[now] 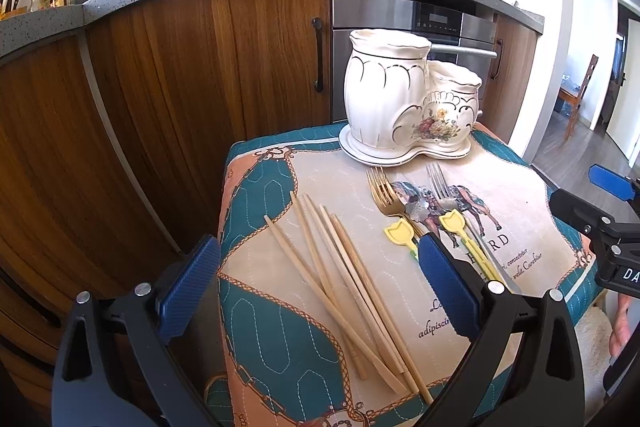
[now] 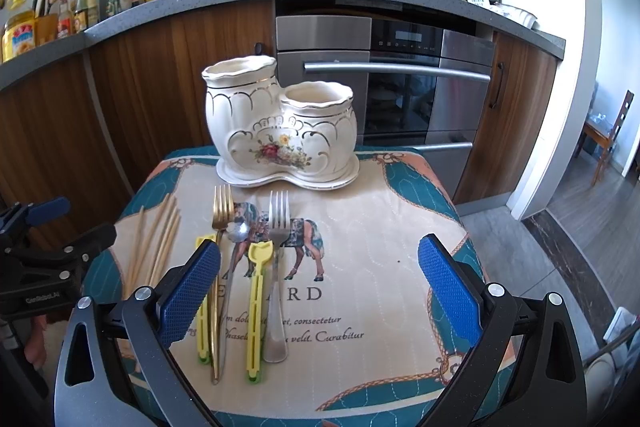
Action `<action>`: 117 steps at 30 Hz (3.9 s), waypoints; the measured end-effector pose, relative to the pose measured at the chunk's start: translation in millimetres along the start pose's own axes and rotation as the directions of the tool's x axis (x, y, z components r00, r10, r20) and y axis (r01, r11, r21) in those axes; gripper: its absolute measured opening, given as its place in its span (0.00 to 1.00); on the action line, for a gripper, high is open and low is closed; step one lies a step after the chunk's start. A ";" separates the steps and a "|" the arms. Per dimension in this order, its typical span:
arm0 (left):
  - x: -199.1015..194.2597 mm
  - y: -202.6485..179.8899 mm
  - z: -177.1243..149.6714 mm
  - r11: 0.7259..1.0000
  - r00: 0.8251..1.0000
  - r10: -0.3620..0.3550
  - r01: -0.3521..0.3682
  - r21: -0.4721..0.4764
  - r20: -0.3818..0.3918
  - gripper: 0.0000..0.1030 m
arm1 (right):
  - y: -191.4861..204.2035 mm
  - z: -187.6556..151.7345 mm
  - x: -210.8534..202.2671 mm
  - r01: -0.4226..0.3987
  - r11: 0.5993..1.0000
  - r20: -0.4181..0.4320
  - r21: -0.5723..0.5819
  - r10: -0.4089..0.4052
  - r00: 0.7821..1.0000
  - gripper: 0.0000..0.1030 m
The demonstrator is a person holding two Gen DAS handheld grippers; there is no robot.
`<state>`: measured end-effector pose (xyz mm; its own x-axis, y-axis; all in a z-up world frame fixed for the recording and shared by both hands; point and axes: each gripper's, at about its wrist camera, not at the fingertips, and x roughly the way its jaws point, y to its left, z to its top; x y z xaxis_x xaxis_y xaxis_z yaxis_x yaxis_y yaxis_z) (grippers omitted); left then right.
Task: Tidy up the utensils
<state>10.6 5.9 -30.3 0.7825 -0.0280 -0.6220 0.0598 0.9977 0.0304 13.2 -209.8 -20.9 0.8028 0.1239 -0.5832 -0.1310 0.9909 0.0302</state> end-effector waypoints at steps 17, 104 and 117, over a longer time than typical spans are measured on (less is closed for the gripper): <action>-1.5 -2.5 0.1 1.000 1.000 0.016 -0.017 0.018 0.013 0.95 | -1.5 -0.1 -0.5 -0.007 1.000 0.000 0.002 0.007 1.000 0.95; 58.1 32.7 -24.4 0.998 0.897 -0.050 0.067 0.021 -0.438 0.20 | 36.2 -28.1 79.0 -0.304 0.945 -0.363 -0.124 0.242 0.900 0.21; 68.3 31.8 -22.8 0.998 0.906 -0.052 0.058 0.003 -0.419 0.04 | 25.5 -17.5 67.4 -0.313 0.947 -0.277 -0.070 0.283 0.918 0.10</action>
<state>51.8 37.1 -89.6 0.4464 -0.0513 -0.8933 0.1068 0.9943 -0.0037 53.7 -177.0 -73.7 0.5389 0.3799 -0.7518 -0.4163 0.8960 0.1543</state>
